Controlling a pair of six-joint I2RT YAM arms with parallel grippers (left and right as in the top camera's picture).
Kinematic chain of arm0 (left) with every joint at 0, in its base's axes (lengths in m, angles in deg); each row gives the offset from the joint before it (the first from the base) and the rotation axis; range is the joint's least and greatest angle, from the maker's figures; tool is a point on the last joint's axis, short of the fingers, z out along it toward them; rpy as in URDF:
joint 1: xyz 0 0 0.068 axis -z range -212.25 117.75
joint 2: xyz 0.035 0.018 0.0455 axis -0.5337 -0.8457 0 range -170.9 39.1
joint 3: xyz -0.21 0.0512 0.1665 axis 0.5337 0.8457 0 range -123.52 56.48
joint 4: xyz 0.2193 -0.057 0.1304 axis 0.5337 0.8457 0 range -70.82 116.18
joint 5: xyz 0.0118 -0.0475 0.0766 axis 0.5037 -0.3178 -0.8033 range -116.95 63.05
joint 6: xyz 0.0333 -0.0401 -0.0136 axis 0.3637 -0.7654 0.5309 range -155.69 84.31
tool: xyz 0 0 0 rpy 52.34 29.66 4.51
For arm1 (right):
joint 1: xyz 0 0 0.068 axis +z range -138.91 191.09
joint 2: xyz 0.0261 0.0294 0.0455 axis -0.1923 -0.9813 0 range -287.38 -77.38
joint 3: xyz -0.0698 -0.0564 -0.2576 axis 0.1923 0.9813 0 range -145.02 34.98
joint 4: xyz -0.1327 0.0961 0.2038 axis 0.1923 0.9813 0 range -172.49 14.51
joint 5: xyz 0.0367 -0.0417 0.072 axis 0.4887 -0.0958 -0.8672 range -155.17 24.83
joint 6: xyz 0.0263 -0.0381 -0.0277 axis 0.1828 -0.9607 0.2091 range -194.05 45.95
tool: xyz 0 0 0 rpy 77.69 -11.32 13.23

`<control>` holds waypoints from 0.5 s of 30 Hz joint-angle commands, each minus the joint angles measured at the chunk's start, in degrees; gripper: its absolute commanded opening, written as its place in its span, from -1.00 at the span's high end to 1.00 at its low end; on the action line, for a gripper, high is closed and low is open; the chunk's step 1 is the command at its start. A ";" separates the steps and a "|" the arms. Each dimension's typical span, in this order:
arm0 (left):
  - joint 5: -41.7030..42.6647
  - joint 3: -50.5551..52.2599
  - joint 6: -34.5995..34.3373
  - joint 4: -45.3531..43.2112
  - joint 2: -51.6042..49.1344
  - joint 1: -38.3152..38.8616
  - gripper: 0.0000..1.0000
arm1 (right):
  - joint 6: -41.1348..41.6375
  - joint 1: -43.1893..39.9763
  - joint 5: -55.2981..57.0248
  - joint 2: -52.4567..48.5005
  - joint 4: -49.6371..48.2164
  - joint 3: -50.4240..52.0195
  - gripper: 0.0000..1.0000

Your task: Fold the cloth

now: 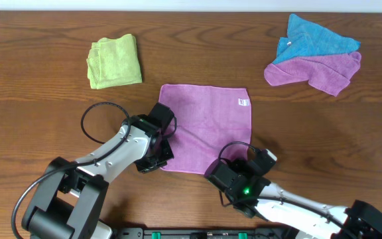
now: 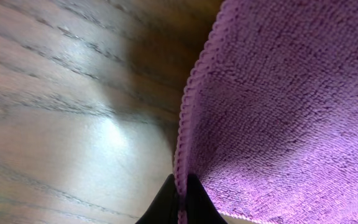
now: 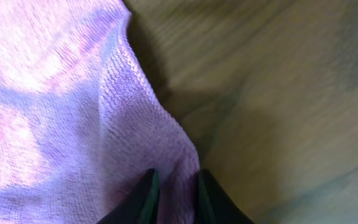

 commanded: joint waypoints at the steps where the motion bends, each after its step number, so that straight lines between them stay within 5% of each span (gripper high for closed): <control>1: -2.19 -0.39 -0.17 -0.02 -0.50 0.02 0.88 | -2.60 -0.70 3.28 0.09 2.19 0.37 0.47; 6: -2.62 -0.39 -0.15 0.00 -0.50 0.02 0.88 | -2.60 -0.87 3.41 0.09 2.73 0.37 0.46; 11: -2.97 -0.39 -0.15 -0.04 -0.50 0.02 0.88 | -1.55 -0.85 -3.21 0.35 1.75 0.37 -0.50; 15: -2.97 -0.42 -0.13 -1.22 -0.50 0.02 0.88 | 4.83 -0.83 -11.67 1.25 1.55 0.37 -0.58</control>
